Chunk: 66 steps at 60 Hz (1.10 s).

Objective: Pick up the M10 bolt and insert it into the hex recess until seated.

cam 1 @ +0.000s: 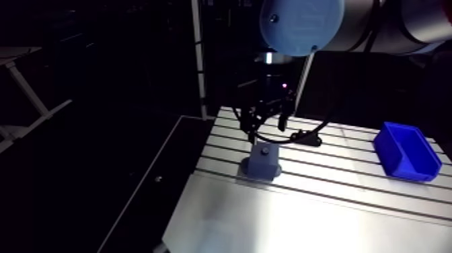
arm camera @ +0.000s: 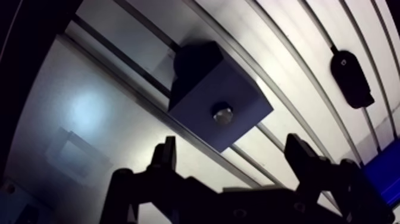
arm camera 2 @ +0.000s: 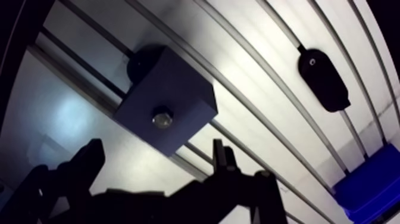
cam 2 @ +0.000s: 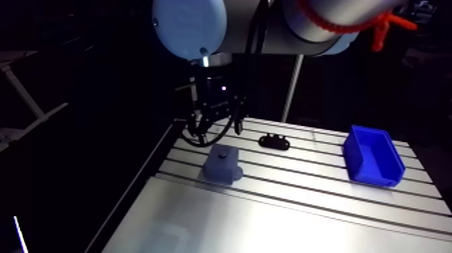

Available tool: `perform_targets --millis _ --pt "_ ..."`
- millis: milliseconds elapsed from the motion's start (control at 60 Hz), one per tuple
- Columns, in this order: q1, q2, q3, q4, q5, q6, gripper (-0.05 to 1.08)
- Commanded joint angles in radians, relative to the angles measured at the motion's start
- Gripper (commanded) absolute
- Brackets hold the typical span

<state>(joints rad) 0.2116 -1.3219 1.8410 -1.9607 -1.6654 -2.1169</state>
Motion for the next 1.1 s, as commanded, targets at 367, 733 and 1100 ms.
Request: perform_targets --millis 367,733,1100 --pt "-0.014 -0.007 0.001 0.018 0.040 0.200 1.08" --pt "-0.009 -0.021 0.029 -0.002 0.039 0.515 1.08" --pt "-0.010 -0.032 0.057 -0.071 0.040 0.640 1.08"
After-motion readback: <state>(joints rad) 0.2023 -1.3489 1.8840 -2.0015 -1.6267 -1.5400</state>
